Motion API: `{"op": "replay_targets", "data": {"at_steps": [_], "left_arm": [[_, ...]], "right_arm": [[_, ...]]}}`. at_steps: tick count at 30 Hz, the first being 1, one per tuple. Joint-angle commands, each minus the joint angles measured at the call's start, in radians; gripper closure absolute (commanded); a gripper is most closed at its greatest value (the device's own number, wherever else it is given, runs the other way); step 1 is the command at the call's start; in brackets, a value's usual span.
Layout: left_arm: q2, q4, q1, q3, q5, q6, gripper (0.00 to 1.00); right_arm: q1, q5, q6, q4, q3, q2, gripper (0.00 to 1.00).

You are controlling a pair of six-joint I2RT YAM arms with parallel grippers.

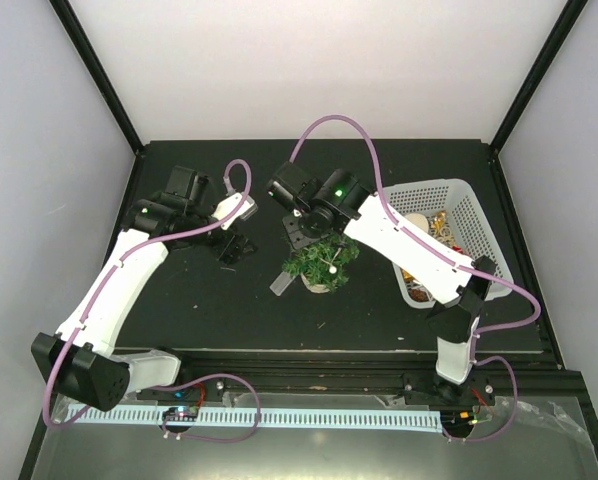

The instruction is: Decorate the small christmas tree

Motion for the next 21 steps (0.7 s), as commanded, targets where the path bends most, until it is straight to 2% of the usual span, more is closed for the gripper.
{"op": "replay_targets", "data": {"at_steps": [1,13,21], "left_arm": [[-0.012,0.012,0.004,0.0,0.029,-0.002,0.24],[-0.008,0.012,0.004,0.006,0.048,0.003,0.24],[0.003,0.009,0.004,0.024,0.051,0.003,0.23]], "right_arm": [[-0.007,0.014,0.006,-0.027,0.053,-0.007,0.4],[-0.007,-0.008,0.021,-0.047,0.096,-0.04,0.41],[-0.007,-0.031,0.015,-0.047,0.098,-0.056,0.67]]}}
